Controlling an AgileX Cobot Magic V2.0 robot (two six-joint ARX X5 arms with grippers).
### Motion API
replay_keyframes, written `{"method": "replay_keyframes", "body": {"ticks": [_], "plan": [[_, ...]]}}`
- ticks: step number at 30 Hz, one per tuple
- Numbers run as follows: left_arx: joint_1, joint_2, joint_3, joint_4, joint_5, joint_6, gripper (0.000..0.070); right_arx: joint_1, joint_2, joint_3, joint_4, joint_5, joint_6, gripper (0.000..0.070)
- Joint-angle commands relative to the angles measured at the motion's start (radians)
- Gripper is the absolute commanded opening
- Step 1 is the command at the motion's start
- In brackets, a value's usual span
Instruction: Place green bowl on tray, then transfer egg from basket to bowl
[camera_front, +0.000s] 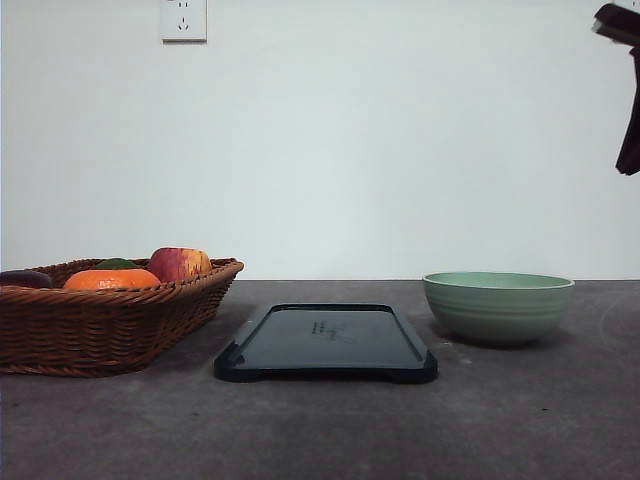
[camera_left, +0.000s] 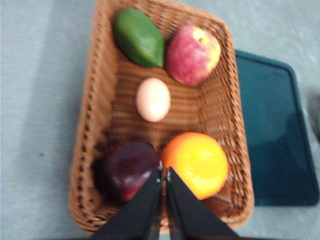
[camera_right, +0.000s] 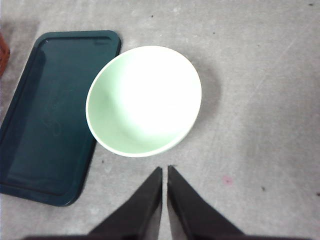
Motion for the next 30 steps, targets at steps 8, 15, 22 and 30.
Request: {"method": "replay_keyframes", "body": {"ticks": [8, 15, 22, 30], "plan": [[-0.003, 0.004, 0.022, 0.014, 0.007, 0.026, 0.0280, 0.001, 0.009, 0.017, -0.017, -0.003, -0.015, 0.0361], [-0.003, 0.005, 0.022, 0.014, 0.007, 0.025, 0.0280, 0.000, 0.037, 0.059, -0.047, 0.000, 0.011, 0.0360], [-0.003, 0.005, 0.022, 0.014, 0.007, 0.025, 0.0277, -0.001, 0.194, 0.216, -0.158, 0.000, 0.007, 0.0360], [-0.003, 0.005, 0.022, 0.014, 0.007, 0.025, 0.0276, -0.001, 0.410, 0.372, -0.186, 0.001, -0.036, 0.0358]]}}
